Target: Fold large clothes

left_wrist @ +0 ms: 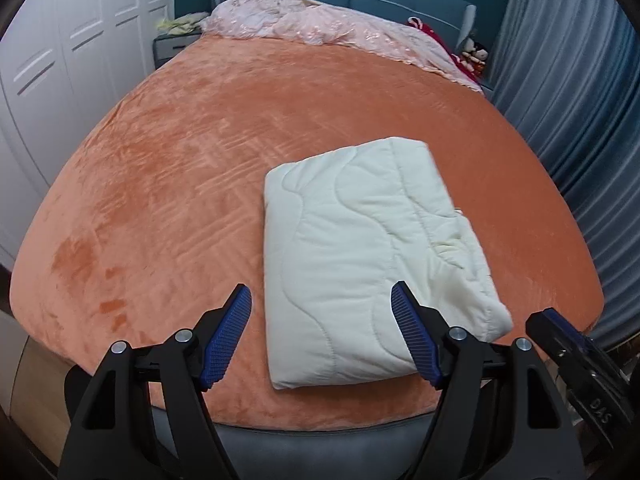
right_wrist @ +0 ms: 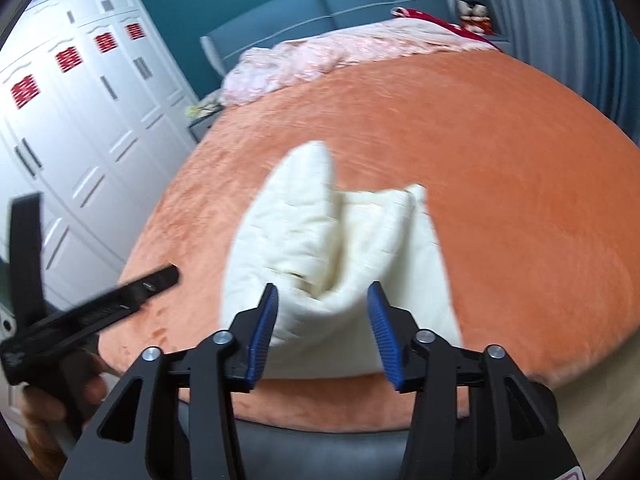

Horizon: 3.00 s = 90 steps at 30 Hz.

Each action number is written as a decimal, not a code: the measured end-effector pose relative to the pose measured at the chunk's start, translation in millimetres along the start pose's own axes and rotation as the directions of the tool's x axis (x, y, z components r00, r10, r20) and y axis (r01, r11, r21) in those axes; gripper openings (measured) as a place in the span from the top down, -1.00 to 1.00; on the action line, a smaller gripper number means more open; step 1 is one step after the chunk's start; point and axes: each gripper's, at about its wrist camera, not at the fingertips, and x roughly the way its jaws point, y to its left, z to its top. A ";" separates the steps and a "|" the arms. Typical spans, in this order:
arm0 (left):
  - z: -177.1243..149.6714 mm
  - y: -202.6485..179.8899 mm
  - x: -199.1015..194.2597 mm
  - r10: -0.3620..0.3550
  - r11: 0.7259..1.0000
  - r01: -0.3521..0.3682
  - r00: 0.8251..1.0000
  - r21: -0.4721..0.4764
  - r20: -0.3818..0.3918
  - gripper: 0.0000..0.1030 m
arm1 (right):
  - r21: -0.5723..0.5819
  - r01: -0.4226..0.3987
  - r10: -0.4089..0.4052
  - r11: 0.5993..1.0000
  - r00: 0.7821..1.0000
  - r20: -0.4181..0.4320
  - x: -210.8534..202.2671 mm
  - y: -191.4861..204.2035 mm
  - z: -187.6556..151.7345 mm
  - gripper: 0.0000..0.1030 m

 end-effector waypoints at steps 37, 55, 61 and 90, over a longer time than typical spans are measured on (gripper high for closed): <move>-37.1 -73.1 111.9 0.087 0.983 -0.050 0.974 0.178 -0.211 -0.37 | 0.119 0.272 -0.221 0.955 0.919 -0.326 100.5 -95.6 -59.0 0.84; -43.2 -78.4 153.4 0.140 0.970 -0.097 0.972 0.223 -0.189 -0.63 | -0.031 0.327 -0.312 0.944 0.864 -0.396 152.6 -49.7 -47.7 0.77; -36.1 -72.5 156.1 0.106 0.979 -0.068 0.976 0.194 -0.193 -0.72 | 0.020 0.301 -0.267 0.953 0.875 -0.404 145.8 -46.1 -36.1 0.74; 124.9 -48.3 173.6 0.101 0.994 -0.095 0.987 0.056 -0.122 -0.65 | 0.170 0.277 -0.254 0.946 0.956 -0.144 169.5 -36.6 121.6 0.90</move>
